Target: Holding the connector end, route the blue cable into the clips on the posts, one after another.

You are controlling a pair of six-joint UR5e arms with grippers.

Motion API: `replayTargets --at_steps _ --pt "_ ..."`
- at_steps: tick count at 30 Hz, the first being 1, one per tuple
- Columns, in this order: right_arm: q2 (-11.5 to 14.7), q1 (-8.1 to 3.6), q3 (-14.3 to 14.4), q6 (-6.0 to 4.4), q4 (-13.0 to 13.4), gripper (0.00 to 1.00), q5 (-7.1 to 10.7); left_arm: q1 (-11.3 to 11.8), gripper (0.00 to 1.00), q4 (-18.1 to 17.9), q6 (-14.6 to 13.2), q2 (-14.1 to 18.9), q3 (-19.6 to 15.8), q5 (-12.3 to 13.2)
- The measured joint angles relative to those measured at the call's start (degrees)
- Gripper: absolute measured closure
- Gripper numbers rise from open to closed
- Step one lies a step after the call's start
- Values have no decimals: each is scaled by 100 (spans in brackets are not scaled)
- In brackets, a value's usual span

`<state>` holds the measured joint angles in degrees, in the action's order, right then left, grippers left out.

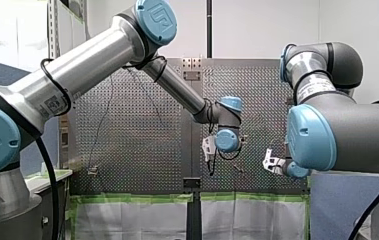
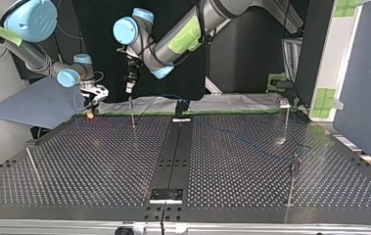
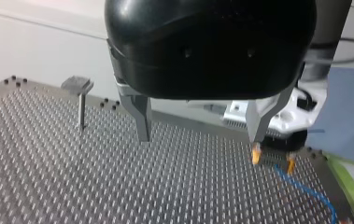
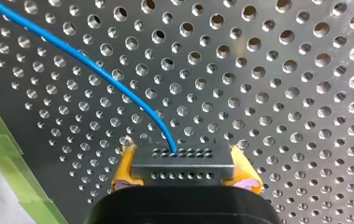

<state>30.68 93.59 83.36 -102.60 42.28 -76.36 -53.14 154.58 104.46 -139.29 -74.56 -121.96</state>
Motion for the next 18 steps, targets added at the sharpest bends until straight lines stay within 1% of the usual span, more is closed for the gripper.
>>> replayTargets --at_steps 3,8,10,13,18 --pt "0 -9 -2 1 -2 100 24 147 0 71 29 157 -158 100" --pt "-1 -12 -1 3 -12 100 64 386 0 104 228 426 -425 305" --pt "0 -9 -1 6 -12 100 69 423 0 135 291 522 -522 340" --pt "-1 2 0 13 -19 100 75 451 0 244 345 686 -687 319" --pt "18 14 0 57 -127 100 58 456 0 345 375 915 -915 288"
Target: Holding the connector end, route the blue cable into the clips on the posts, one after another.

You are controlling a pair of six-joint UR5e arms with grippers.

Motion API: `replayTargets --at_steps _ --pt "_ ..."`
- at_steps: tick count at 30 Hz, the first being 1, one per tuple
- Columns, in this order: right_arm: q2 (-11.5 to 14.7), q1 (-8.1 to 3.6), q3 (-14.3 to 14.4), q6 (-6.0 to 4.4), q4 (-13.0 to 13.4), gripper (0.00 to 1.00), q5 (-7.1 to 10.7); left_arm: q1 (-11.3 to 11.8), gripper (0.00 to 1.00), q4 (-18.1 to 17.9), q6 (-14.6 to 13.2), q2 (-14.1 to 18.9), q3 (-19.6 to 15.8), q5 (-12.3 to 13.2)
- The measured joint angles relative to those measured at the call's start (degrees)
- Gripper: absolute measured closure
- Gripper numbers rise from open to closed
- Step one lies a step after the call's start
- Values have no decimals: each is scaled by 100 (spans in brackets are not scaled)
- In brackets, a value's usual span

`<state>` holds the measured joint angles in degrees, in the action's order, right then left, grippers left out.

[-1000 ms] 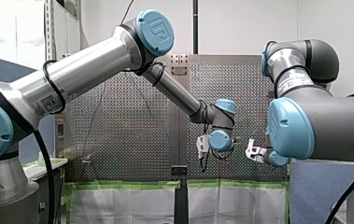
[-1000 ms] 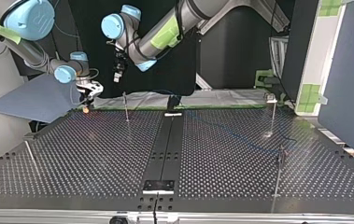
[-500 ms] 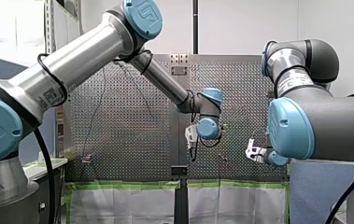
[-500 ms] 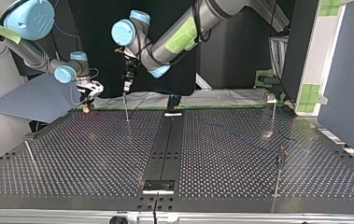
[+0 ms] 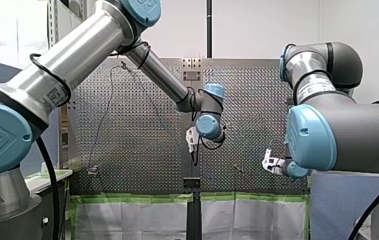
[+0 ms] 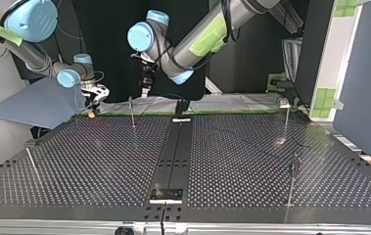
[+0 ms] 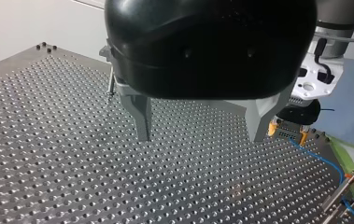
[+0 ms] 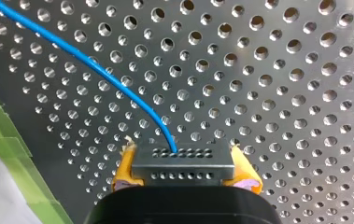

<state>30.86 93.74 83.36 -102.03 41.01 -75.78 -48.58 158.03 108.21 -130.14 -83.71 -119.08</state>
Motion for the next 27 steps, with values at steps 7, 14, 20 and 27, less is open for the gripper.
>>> replayTargets --at_steps 7,14,20,27 --pt "198 5 0 30 -221 100 -34 -17 0 117 -2 373 -373 -4" --pt "431 10 1 32 -374 100 -47 -17 0 124 -9 719 -719 -4" --pt "540 11 1 32 -472 100 -53 1 0 106 -16 1016 -1016 -12" --pt "602 14 3 49 -544 100 -64 4 0 89 -19 1347 -1347 -14"
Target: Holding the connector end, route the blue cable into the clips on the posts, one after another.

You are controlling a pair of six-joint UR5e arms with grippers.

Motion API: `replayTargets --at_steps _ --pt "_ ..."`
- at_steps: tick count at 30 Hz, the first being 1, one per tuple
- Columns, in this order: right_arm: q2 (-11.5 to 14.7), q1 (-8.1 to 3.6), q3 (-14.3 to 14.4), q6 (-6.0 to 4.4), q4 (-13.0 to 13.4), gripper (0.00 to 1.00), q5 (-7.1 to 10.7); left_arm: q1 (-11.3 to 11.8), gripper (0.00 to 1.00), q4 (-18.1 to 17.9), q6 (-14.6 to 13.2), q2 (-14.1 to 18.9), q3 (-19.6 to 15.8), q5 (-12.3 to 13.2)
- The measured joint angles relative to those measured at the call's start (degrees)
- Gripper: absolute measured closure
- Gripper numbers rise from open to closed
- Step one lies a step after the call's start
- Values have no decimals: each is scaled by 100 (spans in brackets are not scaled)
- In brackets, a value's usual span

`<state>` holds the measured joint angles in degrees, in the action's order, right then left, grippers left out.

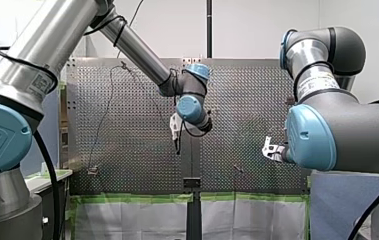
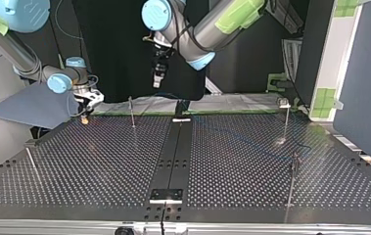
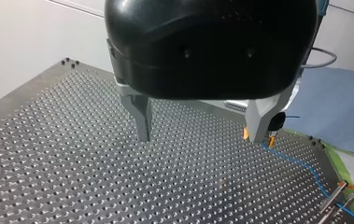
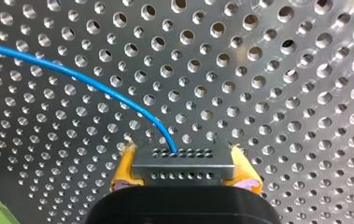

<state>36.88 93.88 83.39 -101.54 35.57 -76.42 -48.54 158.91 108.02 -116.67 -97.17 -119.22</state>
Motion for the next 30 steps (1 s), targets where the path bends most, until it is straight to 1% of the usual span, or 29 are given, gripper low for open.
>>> replayTargets --at_steps 5,9,14,22,26,30 --pt "191 28 34 53 -160 100 -9 0 0 -1 -6 222 -223 0" --pt "368 54 99 64 -232 100 -60 5 0 -4 -5 413 -414 0" --pt "586 94 189 56 -238 100 -143 8 0 -26 5 694 -694 0" --pt "985 213 218 53 -249 100 -166 9 0 -13 6 1079 -1079 -1" --pt "1088 241 290 54 -247 100 -173 19 0 -8 8 1254 -1253 -58" --pt "1126 252 429 56 -214 100 -183 26 0 5 11 1461 -1462 -126"
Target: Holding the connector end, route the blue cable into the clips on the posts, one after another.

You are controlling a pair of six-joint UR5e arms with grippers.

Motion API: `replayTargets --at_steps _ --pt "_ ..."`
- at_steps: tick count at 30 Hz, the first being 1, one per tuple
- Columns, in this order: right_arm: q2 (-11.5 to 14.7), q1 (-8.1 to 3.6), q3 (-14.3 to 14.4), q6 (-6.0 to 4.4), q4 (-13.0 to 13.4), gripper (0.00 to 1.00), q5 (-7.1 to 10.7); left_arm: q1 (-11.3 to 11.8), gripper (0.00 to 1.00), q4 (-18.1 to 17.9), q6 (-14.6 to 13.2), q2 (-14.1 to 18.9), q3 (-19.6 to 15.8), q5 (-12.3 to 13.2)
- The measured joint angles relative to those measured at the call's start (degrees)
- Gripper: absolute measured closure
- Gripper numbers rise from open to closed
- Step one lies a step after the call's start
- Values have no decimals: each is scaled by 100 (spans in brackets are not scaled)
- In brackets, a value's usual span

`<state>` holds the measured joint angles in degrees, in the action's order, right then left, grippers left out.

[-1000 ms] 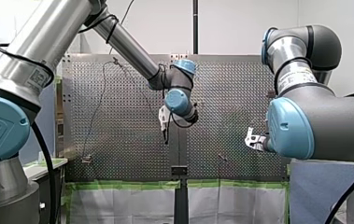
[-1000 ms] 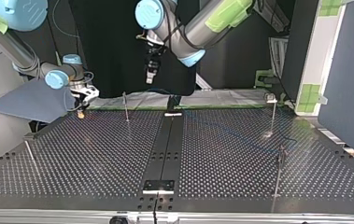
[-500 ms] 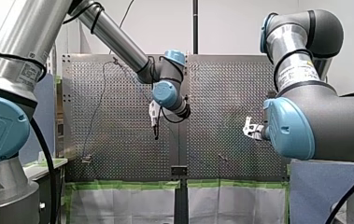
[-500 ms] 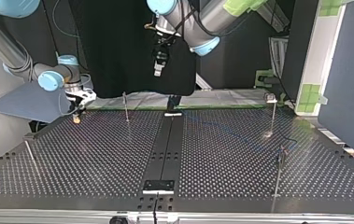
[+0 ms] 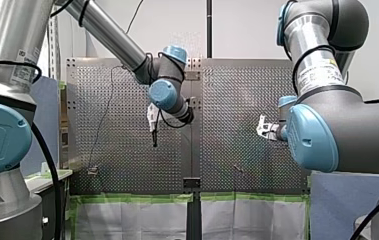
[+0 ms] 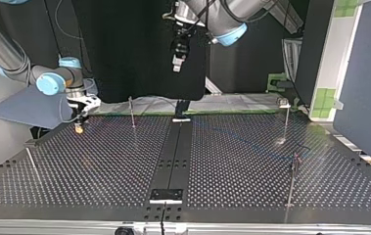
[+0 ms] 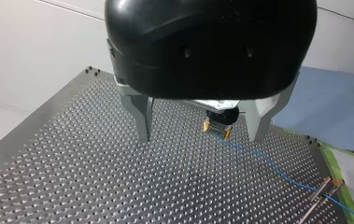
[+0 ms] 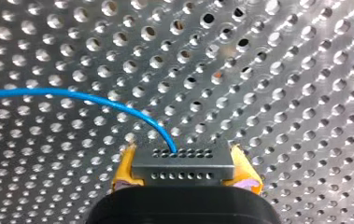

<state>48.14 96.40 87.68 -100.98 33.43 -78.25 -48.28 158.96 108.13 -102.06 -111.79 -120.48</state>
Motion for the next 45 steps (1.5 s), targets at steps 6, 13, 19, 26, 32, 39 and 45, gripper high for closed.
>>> replayTargets --at_steps 6,13,19,26,32,39,45 --pt "1 -47 291 -7 234 100 7 2 0 -3 8 269 -269 -14" --pt "-1 -39 439 12 364 100 -4 19 0 -127 -106 621 -564 -28" --pt "-1 -13 446 31 408 100 -7 25 0 -151 -132 691 -594 -32" --pt "-1 -11 448 32 411 100 -7 27 0 -154 -135 694 -596 -32" --pt "-1 -11 448 33 411 100 -7 27 0 -154 -135 696 -596 -32" --pt "-1 -11 447 33 411 100 -7 27 0 -154 -135 696 -596 -32" --pt "-1 -11 448 33 411 100 -6 27 0 -154 -135 696 -596 -32"
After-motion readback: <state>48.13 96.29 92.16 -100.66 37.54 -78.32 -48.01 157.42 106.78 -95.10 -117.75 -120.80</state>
